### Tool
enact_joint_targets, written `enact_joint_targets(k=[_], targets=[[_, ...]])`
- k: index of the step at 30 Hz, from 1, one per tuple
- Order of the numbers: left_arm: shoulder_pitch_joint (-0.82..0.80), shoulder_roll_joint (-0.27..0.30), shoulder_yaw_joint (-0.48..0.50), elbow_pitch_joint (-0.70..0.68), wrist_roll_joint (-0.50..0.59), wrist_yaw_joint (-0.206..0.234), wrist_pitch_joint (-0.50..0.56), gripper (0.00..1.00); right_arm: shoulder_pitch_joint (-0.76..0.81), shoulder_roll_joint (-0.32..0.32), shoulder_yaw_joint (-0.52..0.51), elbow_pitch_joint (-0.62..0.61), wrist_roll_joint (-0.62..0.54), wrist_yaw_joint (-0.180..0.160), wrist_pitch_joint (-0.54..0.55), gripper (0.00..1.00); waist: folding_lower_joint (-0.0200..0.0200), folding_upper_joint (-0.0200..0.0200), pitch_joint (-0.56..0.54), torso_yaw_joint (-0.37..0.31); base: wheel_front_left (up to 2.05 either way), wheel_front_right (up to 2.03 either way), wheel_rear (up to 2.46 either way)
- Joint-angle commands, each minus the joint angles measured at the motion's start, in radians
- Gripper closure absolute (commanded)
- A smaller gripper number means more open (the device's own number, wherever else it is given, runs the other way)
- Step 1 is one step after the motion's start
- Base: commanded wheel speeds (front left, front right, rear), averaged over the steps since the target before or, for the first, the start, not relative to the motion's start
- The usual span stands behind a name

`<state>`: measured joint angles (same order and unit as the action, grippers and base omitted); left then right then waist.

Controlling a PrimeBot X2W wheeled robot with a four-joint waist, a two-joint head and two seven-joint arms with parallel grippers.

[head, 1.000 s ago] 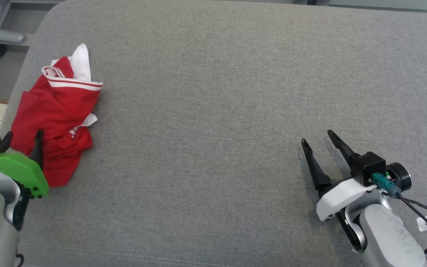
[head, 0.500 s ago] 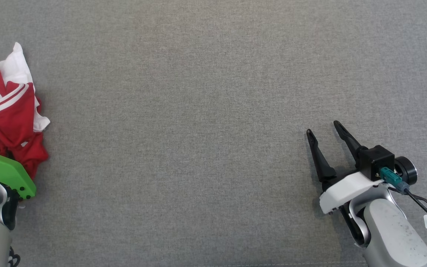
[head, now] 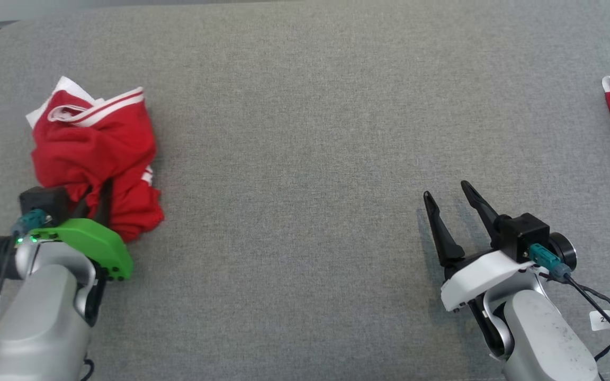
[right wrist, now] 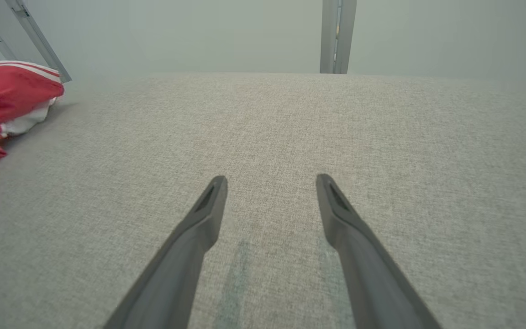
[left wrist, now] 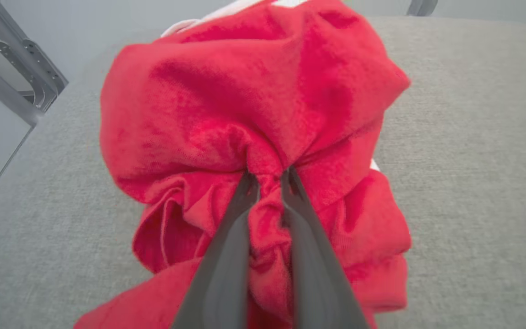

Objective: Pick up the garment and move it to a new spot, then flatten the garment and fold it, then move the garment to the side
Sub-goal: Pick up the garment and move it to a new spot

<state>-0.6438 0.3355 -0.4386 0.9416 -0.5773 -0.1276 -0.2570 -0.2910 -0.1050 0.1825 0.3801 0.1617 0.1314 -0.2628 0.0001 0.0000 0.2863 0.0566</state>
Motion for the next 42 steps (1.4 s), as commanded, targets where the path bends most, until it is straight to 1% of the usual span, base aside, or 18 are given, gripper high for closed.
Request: enact_joint_targets(k=[1, 5, 8, 17, 20, 23, 24, 25, 26, 29, 30, 32, 35, 40, 42], targets=[[0.011, -0.012, -0.011, -0.015, 0.005, -0.004, -0.007, 1.0, 0.011, 0.002, 0.002, 0.004, 0.005, -0.001, -0.003, 0.0, -0.0001, 0.0, -0.018, -0.008, 0.0, 0.0, 0.0], [0.028, -0.058, -0.053, -0.106, 0.029, -0.004, -0.008, 1.0, 0.021, 0.014, 0.002, 0.01, 0.012, -0.001, -0.003, 0.0, -0.0001, 0.0, -0.043, -0.037, 0.0, 0.0, 0.0], [0.053, -0.095, -0.089, -0.167, 0.051, -0.004, -0.008, 1.0, 0.023, 0.021, -0.001, 0.015, 0.017, -0.001, -0.003, 0.0, -0.0001, 0.0, -0.057, -0.072, 0.0, 0.0, 0.0], [0.068, -0.181, -0.222, -0.264, 0.07, -0.003, -0.008, 1.0, 0.032, 0.036, 0.004, 0.029, 0.026, -0.001, -0.003, 0.0, -0.0001, 0.0, -0.085, -0.217, 0.0, 0.0, 0.0], [0.085, -0.198, -0.215, -0.263, 0.073, -0.003, -0.009, 1.0, 0.04, 0.039, 0.007, 0.035, 0.024, -0.001, -0.003, 0.0, -0.0001, 0.0, -0.1, -0.255, 0.0, 0.0, 0.0], [0.113, -0.212, -0.195, -0.255, 0.091, -0.003, -0.009, 1.0, 0.041, 0.041, 0.008, 0.038, 0.025, -0.001, -0.003, 0.0, -0.0001, 0.0, -0.111, -0.278, 0.0, 0.0, 0.0], [0.123, -0.215, -0.19, -0.249, 0.1, -0.003, -0.009, 0.73, 0.041, 0.042, 0.009, 0.039, 0.025, -0.001, -0.003, 0.0, -0.0001, 0.0, -0.114, -0.281, 0.0, 0.0, 0.0], [0.133, -0.214, -0.185, -0.242, 0.108, -0.003, -0.009, 0.06, 0.042, 0.043, 0.009, 0.039, 0.024, -0.001, -0.003, 0.0, -0.0001, 0.0, -0.117, -0.282, 0.0, 0.0, 0.0], [0.146, -0.214, -0.176, -0.235, 0.112, -0.003, -0.008, 0.0, 0.045, 0.044, 0.006, 0.038, 0.024, -0.001, -0.003, 0.0, -0.0001, 0.0, -0.121, -0.281, 0.0, 0.0, 0.0], [0.178, -0.212, -0.132, -0.23, 0.131, 0.0, -0.008, 0.0, 0.056, 0.044, -0.003, 0.034, 0.025, -0.001, -0.003, 0.0, -0.0001, 0.0, -0.135, -0.262, 0.0, 0.0, 0.0], [0.178, -0.212, -0.132, -0.23, 0.131, 0.0, -0.008, 0.0, 0.056, 0.044, -0.003, 0.034, 0.025, -0.001, -0.003, 0.0, -0.0001, 0.0, -0.135, -0.262, 0.0, 0.0, 0.0], [0.207, -0.212, -0.098, -0.241, 0.146, 0.007, -0.008, 0.0, 0.063, 0.045, -0.005, 0.035, 0.026, -0.001, -0.003, 0.0, -0.0001, 0.0, -0.146, -0.24, 0.0, 0.0, 0.0], [0.257, -0.215, -0.042, -0.261, 0.165, 0.013, -0.007, 0.0, 0.069, 0.043, -0.011, 0.035, 0.03, -0.001, -0.003, 0.0, -0.0001, 0.0, -0.167, -0.197, 0.0, 0.0, 0.0], [0.361, -0.219, 0.054, -0.335, 0.211, 0.032, -0.007, 0.0, 0.084, 0.045, 0.006, 0.035, 0.031, -0.001, -0.003, 0.0, -0.0001, 0.0, -0.201, -0.12, 0.0, 0.0, 0.0], [0.402, -0.226, 0.087, -0.366, 0.231, 0.032, -0.007, 0.0, 0.086, 0.045, 0.01, 0.036, 0.035, -0.001, -0.003, 0.0, -0.0001, 0.0, -0.214, -0.084, 0.0, 0.0, 0.0]])
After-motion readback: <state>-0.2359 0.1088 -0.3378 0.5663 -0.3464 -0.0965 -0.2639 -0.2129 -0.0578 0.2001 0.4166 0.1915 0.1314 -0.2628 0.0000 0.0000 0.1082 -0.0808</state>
